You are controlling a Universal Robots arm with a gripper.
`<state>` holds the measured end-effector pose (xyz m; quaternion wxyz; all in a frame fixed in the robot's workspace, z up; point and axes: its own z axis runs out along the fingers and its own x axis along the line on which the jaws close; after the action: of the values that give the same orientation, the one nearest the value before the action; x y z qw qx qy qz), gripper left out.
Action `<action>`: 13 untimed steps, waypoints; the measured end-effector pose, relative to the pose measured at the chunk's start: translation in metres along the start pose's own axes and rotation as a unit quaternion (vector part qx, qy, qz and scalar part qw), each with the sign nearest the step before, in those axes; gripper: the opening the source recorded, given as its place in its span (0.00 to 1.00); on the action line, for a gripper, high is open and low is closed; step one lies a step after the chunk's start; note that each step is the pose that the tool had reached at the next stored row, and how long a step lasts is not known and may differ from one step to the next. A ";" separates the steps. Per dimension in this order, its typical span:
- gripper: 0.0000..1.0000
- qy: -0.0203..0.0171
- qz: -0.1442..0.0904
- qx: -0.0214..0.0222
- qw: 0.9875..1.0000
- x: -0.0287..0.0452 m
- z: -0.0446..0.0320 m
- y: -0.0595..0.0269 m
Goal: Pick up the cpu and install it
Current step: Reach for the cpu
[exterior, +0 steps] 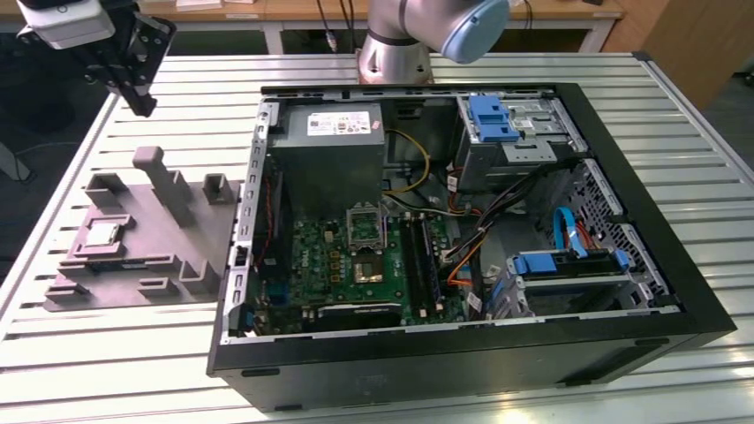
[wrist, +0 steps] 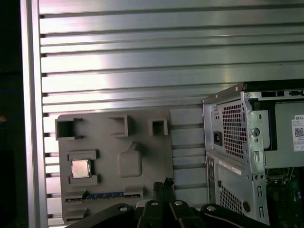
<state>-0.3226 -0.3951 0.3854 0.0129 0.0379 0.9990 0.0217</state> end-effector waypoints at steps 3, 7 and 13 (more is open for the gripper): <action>0.11 0.000 0.000 0.000 1.000 0.0020 0.0000 -0.0002; 0.11 0.000 0.000 0.000 1.000 0.0046 0.0000 -0.0004; 0.11 0.000 0.000 0.000 1.000 0.0087 -0.0001 -0.0007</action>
<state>-0.3313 -0.3951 0.3853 0.0129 0.0379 0.9990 0.0217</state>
